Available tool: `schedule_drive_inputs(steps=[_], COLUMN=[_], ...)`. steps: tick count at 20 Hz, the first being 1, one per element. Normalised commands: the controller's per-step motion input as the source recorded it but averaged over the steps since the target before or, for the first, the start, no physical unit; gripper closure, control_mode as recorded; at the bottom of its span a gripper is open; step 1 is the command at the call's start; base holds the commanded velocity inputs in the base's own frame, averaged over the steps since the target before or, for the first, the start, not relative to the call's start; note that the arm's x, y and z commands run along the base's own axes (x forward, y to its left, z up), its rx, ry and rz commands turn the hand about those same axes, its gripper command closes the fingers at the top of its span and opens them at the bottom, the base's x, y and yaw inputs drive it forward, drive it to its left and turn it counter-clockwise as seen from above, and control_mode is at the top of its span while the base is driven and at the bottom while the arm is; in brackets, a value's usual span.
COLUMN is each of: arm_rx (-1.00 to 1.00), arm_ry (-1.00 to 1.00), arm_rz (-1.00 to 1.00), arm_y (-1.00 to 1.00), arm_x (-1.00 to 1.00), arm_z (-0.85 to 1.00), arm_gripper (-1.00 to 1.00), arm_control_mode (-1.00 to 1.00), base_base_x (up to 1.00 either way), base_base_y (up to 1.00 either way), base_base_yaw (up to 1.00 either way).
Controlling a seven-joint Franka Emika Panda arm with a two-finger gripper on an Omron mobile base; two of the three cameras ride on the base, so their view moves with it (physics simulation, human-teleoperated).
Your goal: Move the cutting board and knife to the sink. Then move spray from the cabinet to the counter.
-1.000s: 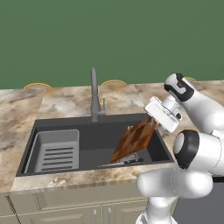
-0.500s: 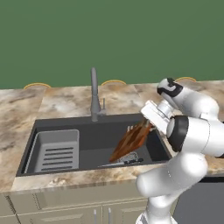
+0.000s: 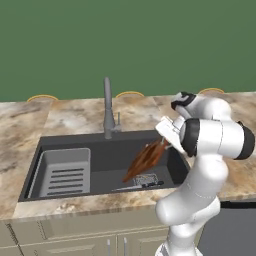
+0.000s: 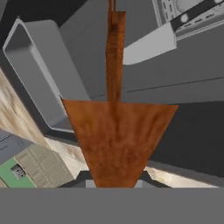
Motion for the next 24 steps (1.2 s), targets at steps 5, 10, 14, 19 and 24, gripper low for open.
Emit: schedule_drive_inputs(steps=[5, 10, 14, 19, 24], arm_rx=[0.00, 0.00, 0.00, 0.00, 0.00], arm_ry=[0.00, 0.00, 0.00, 0.00, 0.02], arm_rz=[0.00, 0.00, 0.00, 0.00, 0.00], arm_y=[0.00, 0.00, 0.00, -0.02, -0.19], arm_x=[0.60, 0.53, 0.51, 0.37, 0.12], arm_z=[-0.36, -0.52, -0.61, -0.44, -0.44], arm_gripper=[1.00, 1.00, 1.00, 1.00, 1.00], arm_control_mode=[-1.00, -1.00, -1.00, -1.00, -1.00], base_base_x=[0.00, 0.00, 0.00, 0.00, 0.00], base_base_y=[0.00, 0.00, 0.00, 0.00, 0.00], base_base_yaw=[0.00, 0.00, 0.00, 0.00, 0.00])
